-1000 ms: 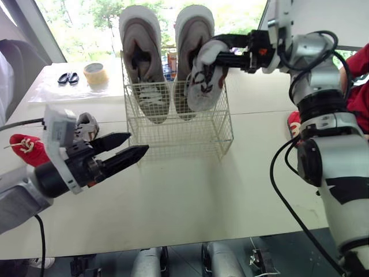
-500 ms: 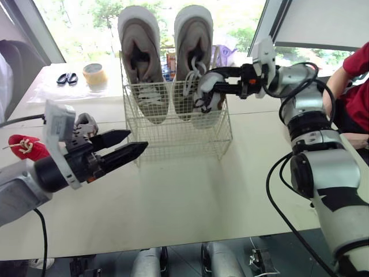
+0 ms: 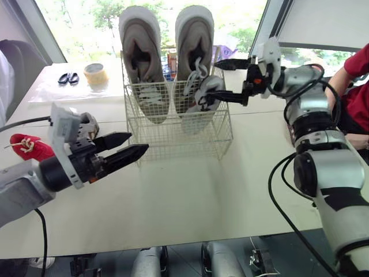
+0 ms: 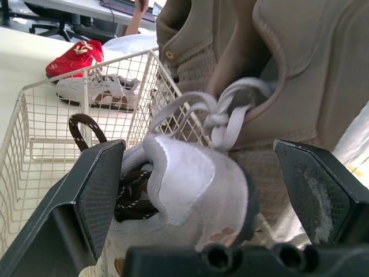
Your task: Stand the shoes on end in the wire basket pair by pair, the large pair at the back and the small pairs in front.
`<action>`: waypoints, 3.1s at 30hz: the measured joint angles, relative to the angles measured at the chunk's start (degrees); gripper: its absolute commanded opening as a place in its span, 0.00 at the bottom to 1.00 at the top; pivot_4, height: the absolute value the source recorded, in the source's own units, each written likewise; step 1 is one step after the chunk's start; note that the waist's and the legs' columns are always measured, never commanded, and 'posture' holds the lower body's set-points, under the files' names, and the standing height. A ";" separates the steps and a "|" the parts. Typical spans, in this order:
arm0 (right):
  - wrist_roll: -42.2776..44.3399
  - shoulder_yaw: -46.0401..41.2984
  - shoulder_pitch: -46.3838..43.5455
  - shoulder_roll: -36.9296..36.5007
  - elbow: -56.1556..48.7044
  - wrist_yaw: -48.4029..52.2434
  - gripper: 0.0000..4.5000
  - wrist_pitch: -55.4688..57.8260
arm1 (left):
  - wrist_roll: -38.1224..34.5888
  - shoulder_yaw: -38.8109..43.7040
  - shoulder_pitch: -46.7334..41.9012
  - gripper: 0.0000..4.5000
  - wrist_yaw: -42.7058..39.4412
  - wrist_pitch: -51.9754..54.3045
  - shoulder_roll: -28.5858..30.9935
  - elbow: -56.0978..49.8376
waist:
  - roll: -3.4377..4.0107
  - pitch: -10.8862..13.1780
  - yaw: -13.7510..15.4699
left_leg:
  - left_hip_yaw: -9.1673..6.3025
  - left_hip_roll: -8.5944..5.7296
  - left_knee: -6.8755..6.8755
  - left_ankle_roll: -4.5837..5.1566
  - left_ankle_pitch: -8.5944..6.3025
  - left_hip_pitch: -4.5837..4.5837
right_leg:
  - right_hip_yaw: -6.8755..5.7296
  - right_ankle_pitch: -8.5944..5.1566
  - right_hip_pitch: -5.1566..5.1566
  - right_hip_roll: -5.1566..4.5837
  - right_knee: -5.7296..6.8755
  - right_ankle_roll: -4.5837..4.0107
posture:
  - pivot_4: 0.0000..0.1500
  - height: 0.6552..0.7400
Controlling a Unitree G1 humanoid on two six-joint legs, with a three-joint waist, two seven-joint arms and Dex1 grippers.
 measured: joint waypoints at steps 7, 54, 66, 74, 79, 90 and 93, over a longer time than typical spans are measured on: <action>3.12 -1.52 0.05 -3.69 -14.38 0.59 0.99 9.61 | 0.33 0.39 0.07 0.90 -0.59 0.15 -0.03 2.63 | 0.00 0.00 0.24 | -0.01 0.01 0.01 -0.01 0.01 0.01 | 0.00 0.00 0.00 0.01 0.04 0.00 | 1.00 0.94; 41.80 -1.38 33.38 -19.29 -88.93 -23.00 1.00 66.56 | 88.64 -24.28 -72.46 0.05 -21.82 -19.47 -14.91 117.35 | -1.01 -0.10 2.99 | 0.19 0.09 1.11 0.77 -0.43 -0.26 | -0.09 0.03 -0.11 -0.03 0.82 0.00 | 1.00 0.94; 34.60 2.65 29.27 -19.60 -78.96 -19.16 1.00 60.64 | 73.17 -2.77 -67.94 0.05 -13.64 -11.76 -15.15 74.32 | -1.34 -0.17 3.04 | -0.05 0.11 1.15 0.76 -0.41 -0.16 | -0.06 0.00 0.02 -0.19 0.94 0.05 | 1.00 0.94; 32.30 0.34 27.91 -19.39 -69.97 -23.35 1.00 61.91 | 71.97 -9.82 -52.55 0.05 2.57 -22.49 -41.78 25.76 | -1.37 -0.18 3.54 | 0.02 -0.01 1.84 0.90 -0.50 -0.24 | -0.08 0.11 0.44 -0.28 0.80 0.28 | 1.00 0.94; 32.10 0.37 26.65 -20.95 -69.10 -22.12 1.00 63.21 | 76.88 -17.95 -49.84 0.05 8.65 -25.79 -47.32 15.00 | -1.20 -0.27 2.65 | 0.04 -0.03 1.76 1.11 -0.64 -0.02 | 0.01 0.14 0.45 -0.21 0.82 0.35 | 1.00 0.94; 32.67 -2.03 29.14 -23.10 -68.96 -21.33 1.00 66.65 | 84.66 -26.87 -36.45 0.05 7.02 -44.31 -55.41 23.10 | -1.09 -0.31 4.06 | -0.05 0.01 1.89 1.19 -0.68 -0.09 | -0.01 0.15 0.50 -0.21 0.77 0.31 | 1.00 0.94; 33.41 -4.15 30.83 -23.85 -70.09 -21.95 1.00 67.36 | 85.78 -27.48 -36.28 0.05 6.46 -50.74 -57.85 27.61 | -1.09 -0.31 4.53 | -0.07 0.03 1.89 1.21 -0.70 -0.08 | -0.02 0.14 0.52 -0.23 0.76 0.30 | 1.00 0.94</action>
